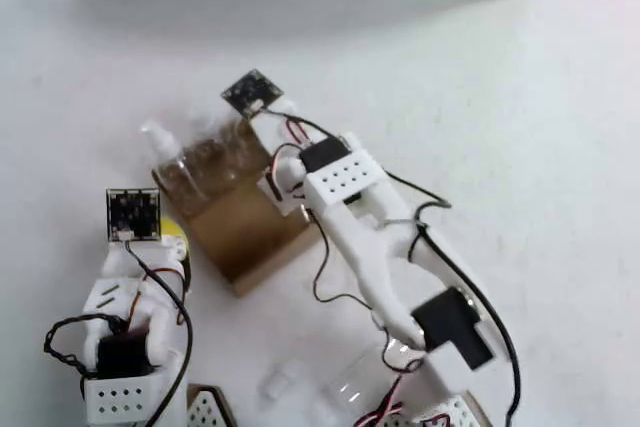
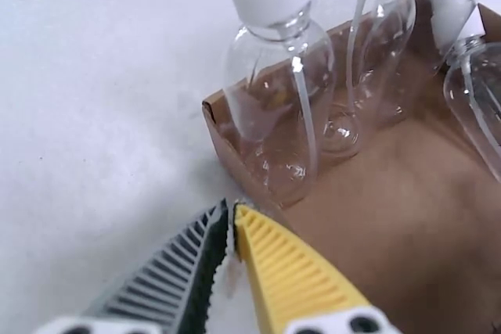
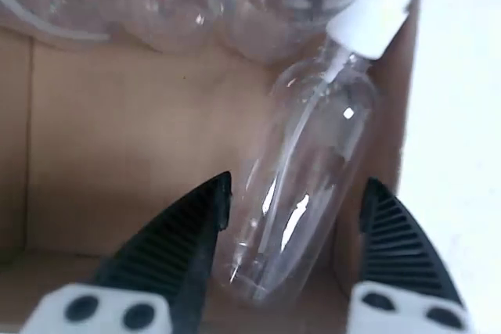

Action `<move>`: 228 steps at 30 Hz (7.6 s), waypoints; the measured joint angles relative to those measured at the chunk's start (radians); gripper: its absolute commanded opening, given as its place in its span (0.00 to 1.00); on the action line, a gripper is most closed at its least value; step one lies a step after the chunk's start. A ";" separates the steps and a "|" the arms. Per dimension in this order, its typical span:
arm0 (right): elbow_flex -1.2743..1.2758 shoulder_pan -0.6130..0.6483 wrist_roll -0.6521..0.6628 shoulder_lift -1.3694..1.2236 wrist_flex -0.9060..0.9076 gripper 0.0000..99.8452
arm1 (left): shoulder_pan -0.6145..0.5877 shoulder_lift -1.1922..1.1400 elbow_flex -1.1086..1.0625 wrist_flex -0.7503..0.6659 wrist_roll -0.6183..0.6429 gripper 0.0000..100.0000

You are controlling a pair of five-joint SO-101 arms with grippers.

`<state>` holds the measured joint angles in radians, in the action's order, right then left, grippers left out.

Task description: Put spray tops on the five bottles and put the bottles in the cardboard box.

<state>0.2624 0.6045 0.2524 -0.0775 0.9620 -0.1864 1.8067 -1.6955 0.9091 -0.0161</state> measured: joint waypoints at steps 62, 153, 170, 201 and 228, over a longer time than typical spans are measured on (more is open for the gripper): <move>-0.147 -0.124 0.006 -0.267 -0.118 0.02 | -0.029 0.000 0.000 0.000 0.000 0.02; 0.344 -0.664 0.218 0.322 0.100 0.21 | -0.029 0.000 0.000 0.000 0.000 0.02; 0.115 -0.658 0.203 0.322 0.255 0.07 | -0.029 0.000 0.000 0.000 0.000 0.02; -0.304 -0.427 0.003 -0.264 0.186 0.02 | -0.032 0.000 0.000 0.000 0.000 0.02; -0.288 -0.258 0.006 -0.262 0.235 0.02 | -0.032 0.000 0.000 0.000 0.000 0.02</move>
<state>-0.0261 0.3468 0.2585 -0.3399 1.1968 -0.2186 1.8067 -1.6955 0.9091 -0.0161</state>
